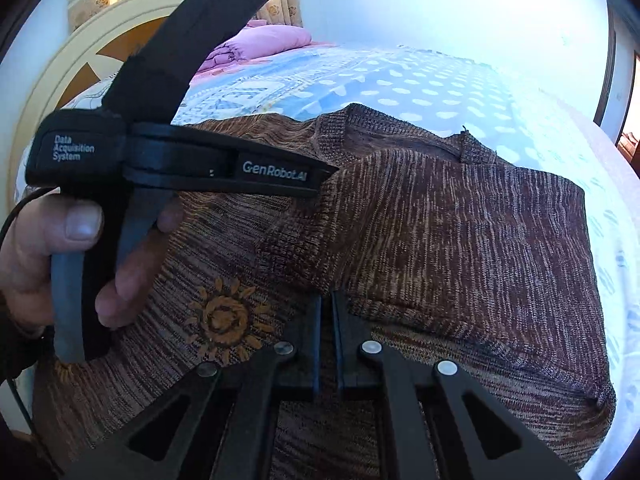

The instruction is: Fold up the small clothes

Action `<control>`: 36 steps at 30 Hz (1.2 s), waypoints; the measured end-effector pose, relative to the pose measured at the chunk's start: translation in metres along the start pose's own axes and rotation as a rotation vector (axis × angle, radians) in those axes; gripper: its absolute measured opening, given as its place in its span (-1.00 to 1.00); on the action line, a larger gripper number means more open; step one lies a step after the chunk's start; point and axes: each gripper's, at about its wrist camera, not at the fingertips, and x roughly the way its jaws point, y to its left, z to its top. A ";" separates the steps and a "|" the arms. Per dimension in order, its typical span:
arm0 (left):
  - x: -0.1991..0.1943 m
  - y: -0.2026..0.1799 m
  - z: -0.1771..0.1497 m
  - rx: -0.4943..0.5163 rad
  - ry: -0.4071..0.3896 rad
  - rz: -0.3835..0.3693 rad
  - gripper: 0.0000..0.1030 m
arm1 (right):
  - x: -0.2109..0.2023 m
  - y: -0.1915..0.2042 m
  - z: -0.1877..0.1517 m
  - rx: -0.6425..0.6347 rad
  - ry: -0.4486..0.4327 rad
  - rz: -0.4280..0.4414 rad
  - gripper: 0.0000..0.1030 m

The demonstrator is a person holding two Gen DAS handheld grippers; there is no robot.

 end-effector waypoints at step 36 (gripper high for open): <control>-0.014 -0.052 -0.035 0.268 -0.054 0.197 0.20 | -0.062 -0.078 -0.021 0.280 -0.052 -0.100 -0.26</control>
